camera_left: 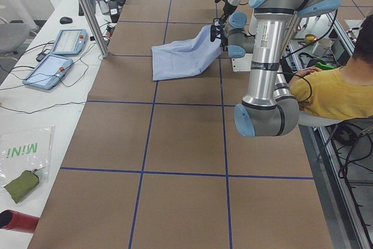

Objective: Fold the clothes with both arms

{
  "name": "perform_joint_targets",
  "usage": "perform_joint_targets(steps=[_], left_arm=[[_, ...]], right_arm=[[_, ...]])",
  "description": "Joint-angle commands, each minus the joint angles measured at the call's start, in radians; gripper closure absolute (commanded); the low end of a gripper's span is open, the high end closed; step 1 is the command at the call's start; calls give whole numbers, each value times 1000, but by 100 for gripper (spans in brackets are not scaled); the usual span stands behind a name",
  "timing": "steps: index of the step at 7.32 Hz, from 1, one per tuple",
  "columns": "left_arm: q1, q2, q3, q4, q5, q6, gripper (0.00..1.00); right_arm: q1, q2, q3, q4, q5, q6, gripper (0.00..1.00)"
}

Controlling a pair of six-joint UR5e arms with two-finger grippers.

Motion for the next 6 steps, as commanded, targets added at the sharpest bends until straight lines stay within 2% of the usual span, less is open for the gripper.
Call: perform_joint_targets(steps=[1,3,6], left_arm=[[7,-19,-47,53,-2,-11,100],[-14,-85,-39,99,-2,-11,100],[-201,-197,-13,266,-74,6,100]], right_arm=[[17,90,12,-96,-1,-2,100],[106,117,-9,-87,2,-58,100],[236,191,-96,-58,30,-157,100]])
